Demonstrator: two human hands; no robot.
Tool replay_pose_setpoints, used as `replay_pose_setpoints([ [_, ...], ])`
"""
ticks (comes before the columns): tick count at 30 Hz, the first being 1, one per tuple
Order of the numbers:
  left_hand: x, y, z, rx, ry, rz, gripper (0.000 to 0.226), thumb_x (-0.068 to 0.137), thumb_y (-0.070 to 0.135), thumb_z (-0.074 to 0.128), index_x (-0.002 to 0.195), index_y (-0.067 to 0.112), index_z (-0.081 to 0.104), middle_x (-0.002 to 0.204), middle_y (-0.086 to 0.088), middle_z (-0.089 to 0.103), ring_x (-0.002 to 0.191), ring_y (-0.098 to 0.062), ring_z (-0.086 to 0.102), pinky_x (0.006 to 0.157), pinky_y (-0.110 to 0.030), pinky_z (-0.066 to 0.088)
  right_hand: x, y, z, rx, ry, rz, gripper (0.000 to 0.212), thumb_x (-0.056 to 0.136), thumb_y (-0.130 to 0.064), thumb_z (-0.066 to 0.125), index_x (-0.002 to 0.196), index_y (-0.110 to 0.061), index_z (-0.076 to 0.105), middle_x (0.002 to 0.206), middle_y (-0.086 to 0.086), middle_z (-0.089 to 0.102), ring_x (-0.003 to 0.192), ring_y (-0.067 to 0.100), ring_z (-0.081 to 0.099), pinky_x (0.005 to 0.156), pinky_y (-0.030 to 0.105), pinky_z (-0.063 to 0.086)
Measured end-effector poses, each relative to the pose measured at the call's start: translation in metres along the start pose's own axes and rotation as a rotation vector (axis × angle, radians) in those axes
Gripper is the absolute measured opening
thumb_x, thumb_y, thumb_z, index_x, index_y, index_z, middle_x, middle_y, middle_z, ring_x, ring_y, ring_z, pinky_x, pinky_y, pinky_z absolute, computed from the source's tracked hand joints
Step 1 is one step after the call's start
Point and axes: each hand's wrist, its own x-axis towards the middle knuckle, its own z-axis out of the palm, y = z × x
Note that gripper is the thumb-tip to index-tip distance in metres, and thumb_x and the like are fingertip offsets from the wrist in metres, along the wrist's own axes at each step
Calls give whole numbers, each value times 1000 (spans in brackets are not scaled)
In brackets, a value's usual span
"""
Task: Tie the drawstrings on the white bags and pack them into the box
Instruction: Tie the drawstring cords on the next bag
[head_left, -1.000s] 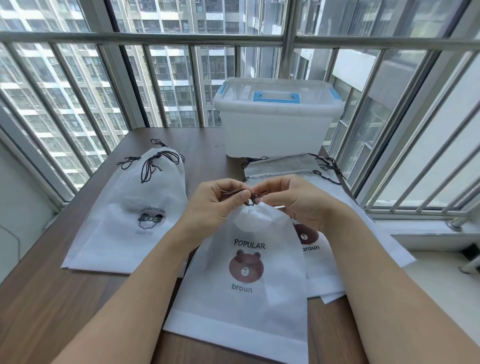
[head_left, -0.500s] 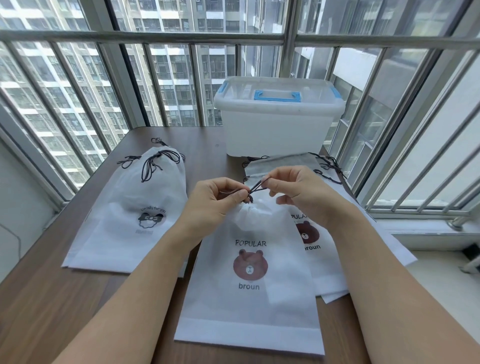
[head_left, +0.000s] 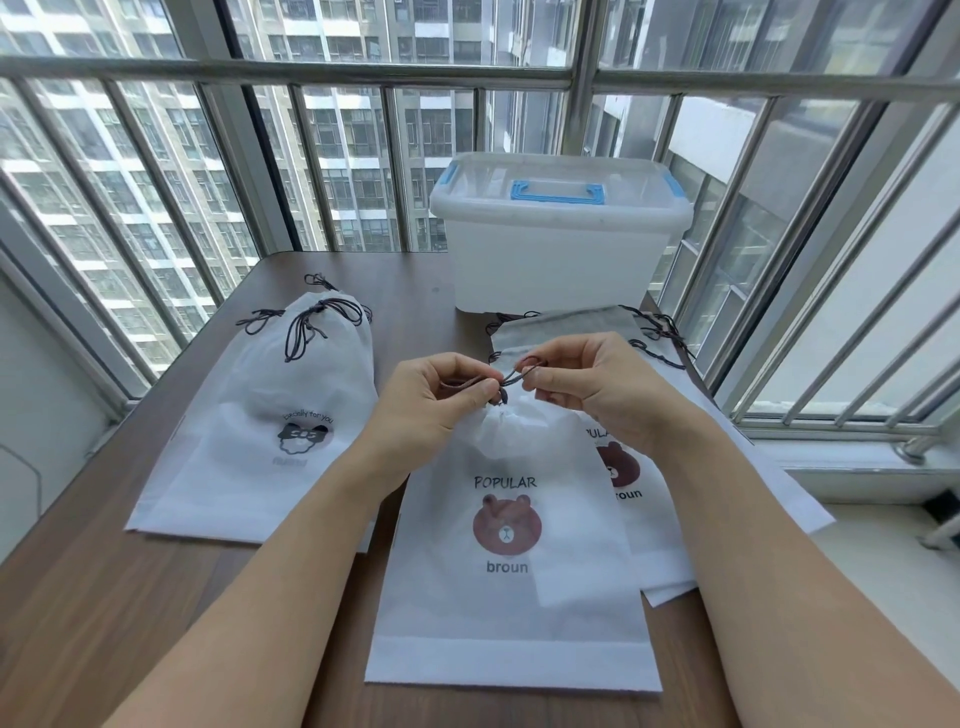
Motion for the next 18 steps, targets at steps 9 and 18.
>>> replay_pose_setpoints([
  [9, 1, -2, 1, -9, 66, -9, 8, 87, 2, 71, 95, 2, 74, 84, -8, 76, 77, -10, 68, 77, -17, 54, -5, -7, 4, 139, -150, 2, 13, 81, -24, 73, 78, -12, 74, 75, 5, 65, 70, 16, 51, 72, 25, 43],
  [18, 0, -2, 3, -72, 68, -8, 5, 84, 9, 75, 89, 9, 76, 83, -7, 77, 77, -10, 70, 75, -17, 53, -9, -6, 17, 10, -127, -81, 12, 89, -1, 70, 98, 3, 77, 100, 22, 75, 89, 21, 69, 84, 27, 55],
])
